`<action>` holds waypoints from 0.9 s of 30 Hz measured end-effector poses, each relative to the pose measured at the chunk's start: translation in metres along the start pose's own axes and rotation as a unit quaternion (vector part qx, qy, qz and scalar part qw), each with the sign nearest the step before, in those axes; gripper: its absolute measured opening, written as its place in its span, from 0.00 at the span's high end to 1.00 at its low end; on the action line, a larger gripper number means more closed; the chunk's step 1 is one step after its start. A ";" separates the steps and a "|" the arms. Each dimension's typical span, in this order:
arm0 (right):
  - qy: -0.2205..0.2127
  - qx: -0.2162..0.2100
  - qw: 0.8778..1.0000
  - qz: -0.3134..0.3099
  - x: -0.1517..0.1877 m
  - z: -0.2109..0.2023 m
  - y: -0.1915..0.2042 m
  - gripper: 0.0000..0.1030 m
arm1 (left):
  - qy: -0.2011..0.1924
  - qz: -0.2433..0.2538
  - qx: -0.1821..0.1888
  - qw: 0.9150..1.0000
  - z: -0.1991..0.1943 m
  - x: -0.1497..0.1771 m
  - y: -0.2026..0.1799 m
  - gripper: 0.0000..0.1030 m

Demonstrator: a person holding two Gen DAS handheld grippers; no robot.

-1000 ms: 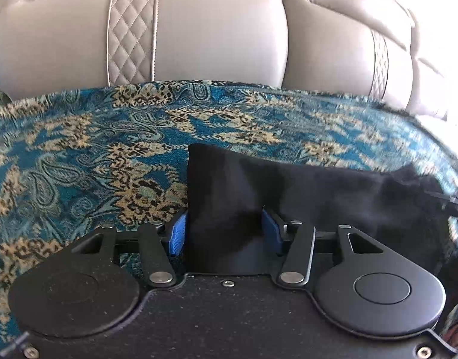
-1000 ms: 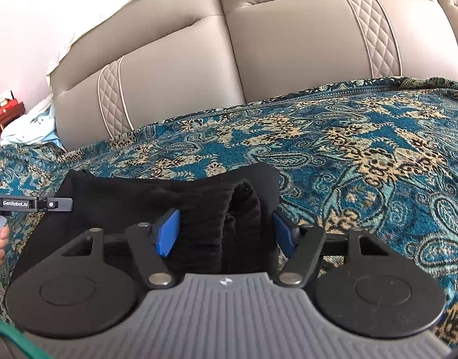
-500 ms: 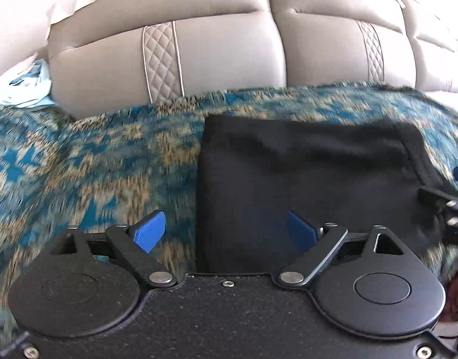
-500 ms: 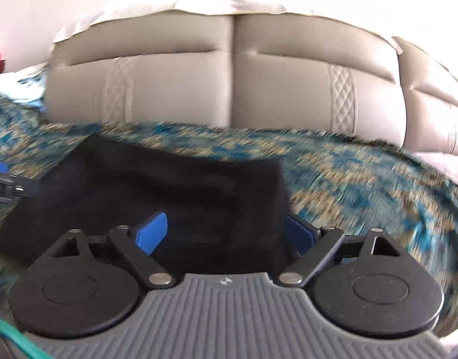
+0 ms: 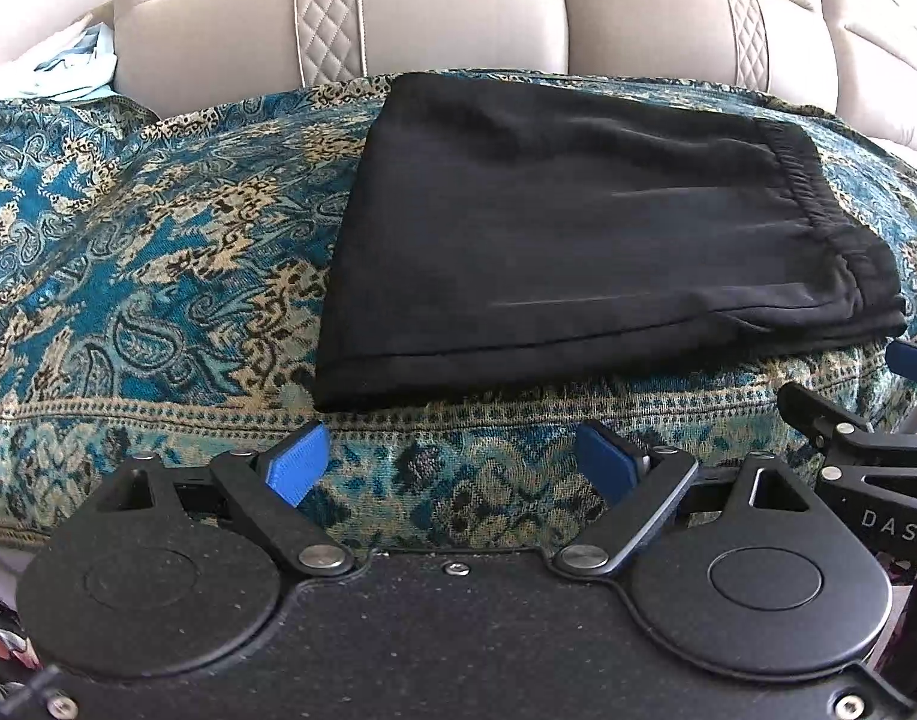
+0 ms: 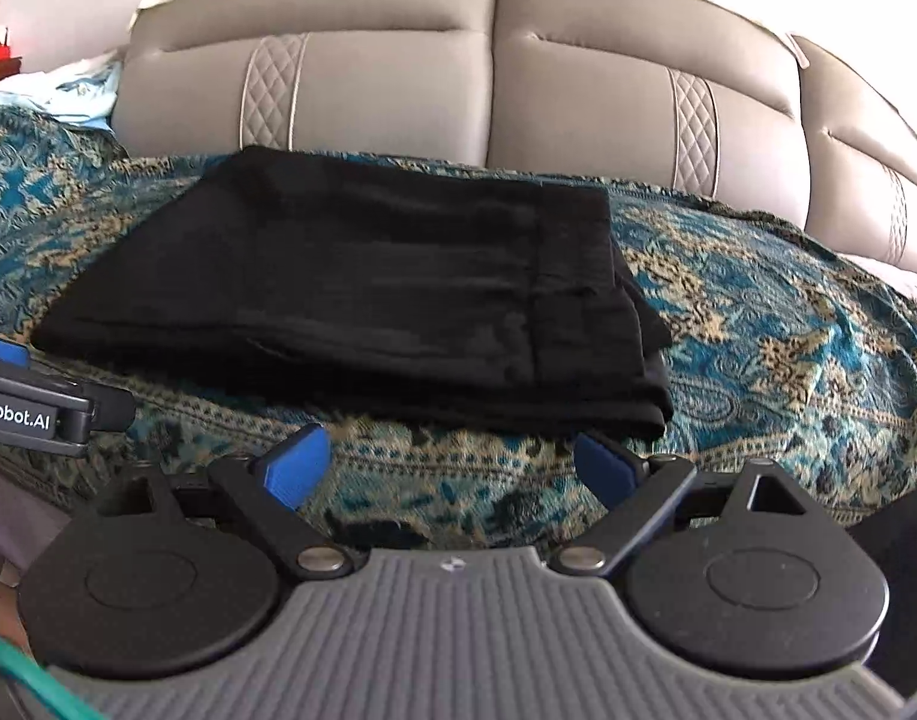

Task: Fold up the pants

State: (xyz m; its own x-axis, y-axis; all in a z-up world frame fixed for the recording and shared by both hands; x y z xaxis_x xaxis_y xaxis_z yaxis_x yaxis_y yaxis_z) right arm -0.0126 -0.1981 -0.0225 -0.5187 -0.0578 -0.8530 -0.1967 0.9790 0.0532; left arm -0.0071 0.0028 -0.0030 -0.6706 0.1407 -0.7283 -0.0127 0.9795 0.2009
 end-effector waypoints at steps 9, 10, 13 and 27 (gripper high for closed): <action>-0.001 -0.014 1.000 0.016 0.004 0.009 -0.005 0.02 | 0.001 -0.003 0.006 1.000 0.006 0.000 -0.004 0.01; -0.002 -0.017 1.000 0.018 0.004 0.009 -0.005 0.01 | 0.000 -0.001 0.006 1.000 0.006 0.000 -0.004 0.01; -0.003 -0.019 1.000 0.016 0.004 0.010 -0.005 0.01 | 0.002 -0.001 0.008 1.000 0.008 -0.001 -0.004 0.00; -0.007 -0.021 1.000 0.009 0.003 0.012 -0.003 0.00 | 0.004 -0.004 0.010 1.000 0.009 -0.001 -0.004 0.00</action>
State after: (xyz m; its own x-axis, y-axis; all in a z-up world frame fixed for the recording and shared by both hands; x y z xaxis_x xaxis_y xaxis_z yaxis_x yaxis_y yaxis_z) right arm -0.0041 -0.1985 -0.0316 -0.5113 -0.0371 -0.8586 -0.2230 0.9706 0.0908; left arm 0.0005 0.0006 -0.0093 -0.6762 0.1312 -0.7250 -0.0033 0.9835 0.1810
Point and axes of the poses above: each gripper's, at about its wrist camera, not at the fingertips, and z roughly the way its jaws point, y to its left, x to its underside, the point moved 3 cm from there along z, roughly the way its jaws point, and after that the axes turned 14 degrees about -x, right-handed, at the moved point
